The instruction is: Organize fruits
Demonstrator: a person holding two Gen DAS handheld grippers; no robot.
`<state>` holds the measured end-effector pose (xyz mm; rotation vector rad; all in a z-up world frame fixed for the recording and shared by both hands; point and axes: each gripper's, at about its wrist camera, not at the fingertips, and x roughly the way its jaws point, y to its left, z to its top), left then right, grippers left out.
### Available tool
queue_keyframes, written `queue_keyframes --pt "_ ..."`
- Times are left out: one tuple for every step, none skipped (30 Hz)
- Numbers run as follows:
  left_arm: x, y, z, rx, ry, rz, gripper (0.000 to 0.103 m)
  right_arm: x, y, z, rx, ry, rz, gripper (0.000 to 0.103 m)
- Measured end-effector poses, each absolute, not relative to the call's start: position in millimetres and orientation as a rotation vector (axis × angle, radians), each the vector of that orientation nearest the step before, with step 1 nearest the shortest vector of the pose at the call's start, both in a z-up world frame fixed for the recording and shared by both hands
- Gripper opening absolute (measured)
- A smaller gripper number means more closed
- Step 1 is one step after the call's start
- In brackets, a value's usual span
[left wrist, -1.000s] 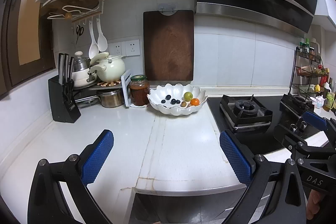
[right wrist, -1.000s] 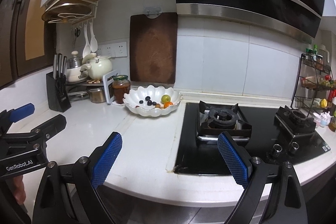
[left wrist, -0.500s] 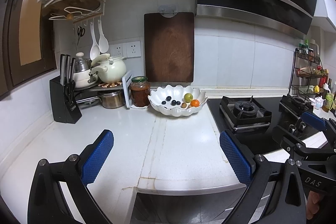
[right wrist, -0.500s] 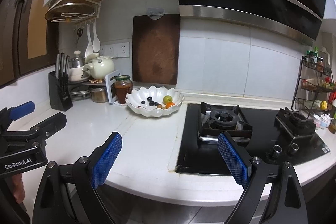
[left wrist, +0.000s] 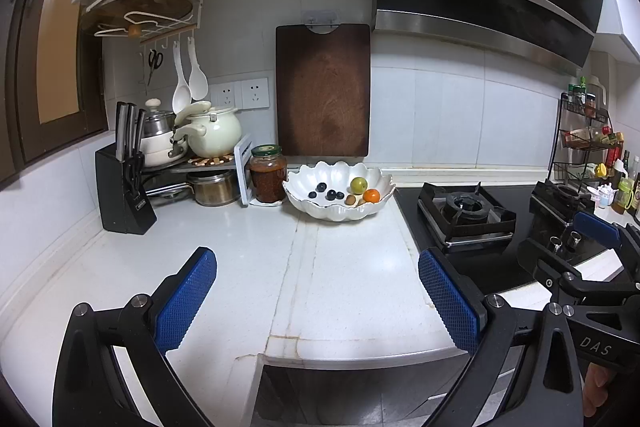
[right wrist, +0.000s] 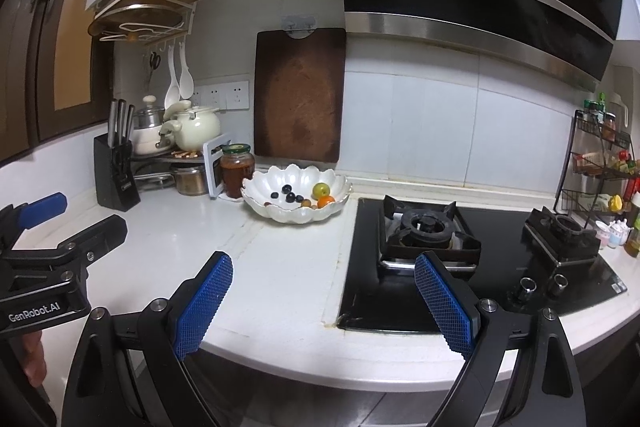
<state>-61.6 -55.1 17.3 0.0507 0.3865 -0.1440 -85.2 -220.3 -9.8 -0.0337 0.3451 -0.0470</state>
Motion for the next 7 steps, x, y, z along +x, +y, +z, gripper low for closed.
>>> queue_keyframes --pt "-61.9 -54.9 17.1 0.051 0.387 -0.145 0.103 -86.1 -220.0 -9.8 -0.034 0.344 -0.048 0.093" --pt "-62.9 -53.8 17.1 0.051 0.388 -0.146 0.103 -86.3 -219.9 -9.7 -0.034 0.344 -0.048 0.093" --pt "-63.8 -53.0 16.7 0.049 0.389 -0.147 0.103 -86.5 -220.2 -9.9 -0.032 0.343 -0.047 0.094" --pt "-64.6 -52.2 16.4 0.048 0.390 -0.148 0.103 -86.6 -220.2 -10.0 -0.031 0.342 -0.046 0.094" --pt "-65.7 -51.5 16.4 0.048 0.390 -0.147 0.103 -86.6 -220.0 -10.4 -0.032 0.343 -0.048 0.094" --pt "-65.7 -51.9 16.4 0.048 0.389 -0.144 0.103 -87.5 -219.8 -10.4 -0.031 0.342 -0.049 0.094" --pt "-66.5 -51.3 16.2 0.049 0.390 -0.143 0.103 -87.8 -220.3 -10.2 -0.031 0.342 -0.047 0.093"
